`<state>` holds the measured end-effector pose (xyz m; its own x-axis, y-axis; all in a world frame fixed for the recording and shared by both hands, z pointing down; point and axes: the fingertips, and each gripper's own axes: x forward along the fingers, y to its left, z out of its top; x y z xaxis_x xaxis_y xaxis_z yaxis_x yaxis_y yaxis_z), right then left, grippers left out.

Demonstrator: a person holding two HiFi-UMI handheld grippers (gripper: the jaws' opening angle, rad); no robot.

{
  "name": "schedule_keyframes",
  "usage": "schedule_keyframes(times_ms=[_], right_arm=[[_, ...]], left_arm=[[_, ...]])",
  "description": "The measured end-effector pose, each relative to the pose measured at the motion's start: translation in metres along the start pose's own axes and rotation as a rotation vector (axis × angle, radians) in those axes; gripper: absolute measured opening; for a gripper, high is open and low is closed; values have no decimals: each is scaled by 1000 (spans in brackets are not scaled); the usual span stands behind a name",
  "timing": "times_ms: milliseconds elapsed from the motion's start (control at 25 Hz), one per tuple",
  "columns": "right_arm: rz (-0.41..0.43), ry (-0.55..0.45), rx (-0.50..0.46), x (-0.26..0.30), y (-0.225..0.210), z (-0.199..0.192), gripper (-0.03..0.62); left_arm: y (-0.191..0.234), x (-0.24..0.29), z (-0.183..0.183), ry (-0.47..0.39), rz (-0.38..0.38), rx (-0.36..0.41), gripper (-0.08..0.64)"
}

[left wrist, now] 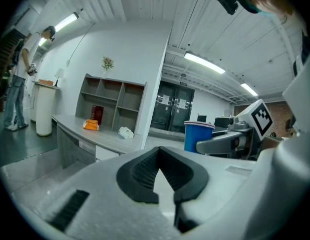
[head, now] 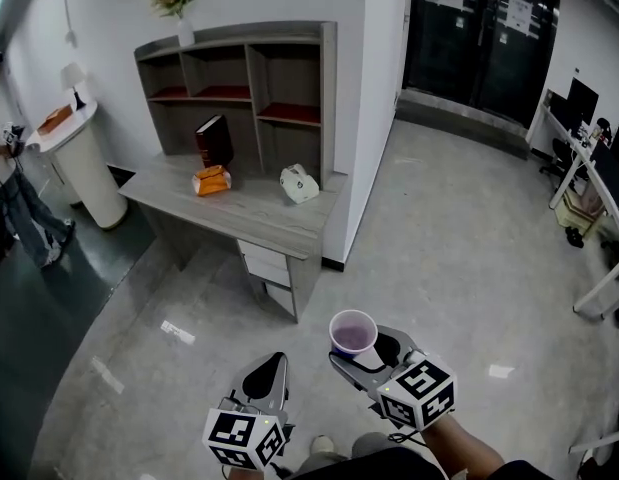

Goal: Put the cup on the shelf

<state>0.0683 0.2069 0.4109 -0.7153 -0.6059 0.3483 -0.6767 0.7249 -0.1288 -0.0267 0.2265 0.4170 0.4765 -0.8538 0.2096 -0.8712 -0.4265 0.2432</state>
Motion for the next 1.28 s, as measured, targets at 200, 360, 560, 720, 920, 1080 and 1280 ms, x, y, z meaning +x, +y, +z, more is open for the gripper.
schedule_keyframes(times_ms=[200,360,560,720,920,1080,1280], right_arm=[[-22,20,-7,14,-2,2,268],[-32,20,-13,28,-13,7,268],[-24,13,-25,50,-34,18,268],[2,10,-40,74,-54,29,268],[38,7,-60,100,-78,45,268],[64,9,-60,117,-97,54,268],[92,1,-69,136,-121,65,268]], left_arm=[[15,5,-3,8,-11,-20,-2],[26,16,-2,10,0,-15,-2],[38,36,8,-2,-2,-6,-2],[54,60,20,-8,28,0,-2],[67,94,34,-14,41,16,-2],[74,121,42,-12,42,14,-2],[87,145,56,-37,73,10,-2]])
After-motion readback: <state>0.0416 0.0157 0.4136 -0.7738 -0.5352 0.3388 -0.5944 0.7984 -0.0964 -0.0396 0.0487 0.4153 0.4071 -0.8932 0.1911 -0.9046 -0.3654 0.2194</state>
